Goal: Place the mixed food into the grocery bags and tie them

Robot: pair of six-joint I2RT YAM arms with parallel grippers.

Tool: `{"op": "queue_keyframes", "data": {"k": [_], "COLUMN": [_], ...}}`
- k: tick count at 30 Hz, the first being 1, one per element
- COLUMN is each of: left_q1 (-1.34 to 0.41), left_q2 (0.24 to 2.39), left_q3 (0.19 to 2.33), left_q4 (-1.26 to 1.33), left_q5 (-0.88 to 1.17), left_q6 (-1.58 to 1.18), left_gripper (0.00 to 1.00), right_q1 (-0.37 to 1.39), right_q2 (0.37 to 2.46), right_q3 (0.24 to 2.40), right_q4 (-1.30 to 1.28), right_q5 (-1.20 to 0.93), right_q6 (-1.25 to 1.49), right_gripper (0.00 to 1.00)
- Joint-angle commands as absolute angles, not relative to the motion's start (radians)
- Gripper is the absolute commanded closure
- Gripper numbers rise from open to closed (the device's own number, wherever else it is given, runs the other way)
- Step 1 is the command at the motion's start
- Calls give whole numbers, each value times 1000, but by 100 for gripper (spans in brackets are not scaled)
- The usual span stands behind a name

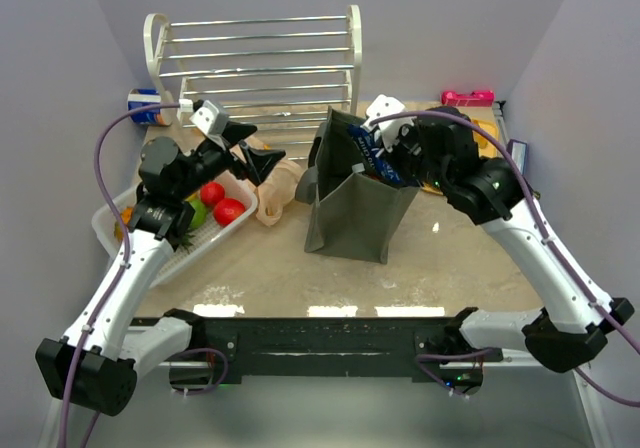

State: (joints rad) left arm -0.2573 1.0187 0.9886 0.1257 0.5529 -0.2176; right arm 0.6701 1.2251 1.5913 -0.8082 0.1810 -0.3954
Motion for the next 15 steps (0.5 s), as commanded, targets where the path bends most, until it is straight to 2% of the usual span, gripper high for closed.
{"op": "queue_keyframes", "data": {"k": [1,8,10,11,12,13,14,15], "left_q1": [-253,-264,-276,-297,-308,-320,-346,-359], "left_q2": [1019,1078,1109,1115,1132,1140,1149,1164], "left_q3": [992,1012,1044,1055,1063,1078,1086,1095], "left_q4": [155,157,123,115,109,101,94,77], "left_q5": [557,578,565,560,545,537,529,508], "left_q6": [-202,-239,-242,-239,-242,-247,-248,-252], "left_gripper": [0,0,0,0,0,0,0,0], "right_q1": [646,635,635,635,635,634,634,634], "right_q2": [1301,1566,1606,1612,1617,1624,1623,1620], "right_q3": [1732,1914,1930,1933,1933,1931,1930,1928], "right_q4": [-929,-1047,-1061,-1068,-1069,-1065,-1054,-1046], "right_q5": [43,41,49,52,55,83,100,113], "right_q6": [-451,-431,-422,-422,-422,-410,-396,-384], "right_gripper": [100,100,95,89,81,64,33,21]}}
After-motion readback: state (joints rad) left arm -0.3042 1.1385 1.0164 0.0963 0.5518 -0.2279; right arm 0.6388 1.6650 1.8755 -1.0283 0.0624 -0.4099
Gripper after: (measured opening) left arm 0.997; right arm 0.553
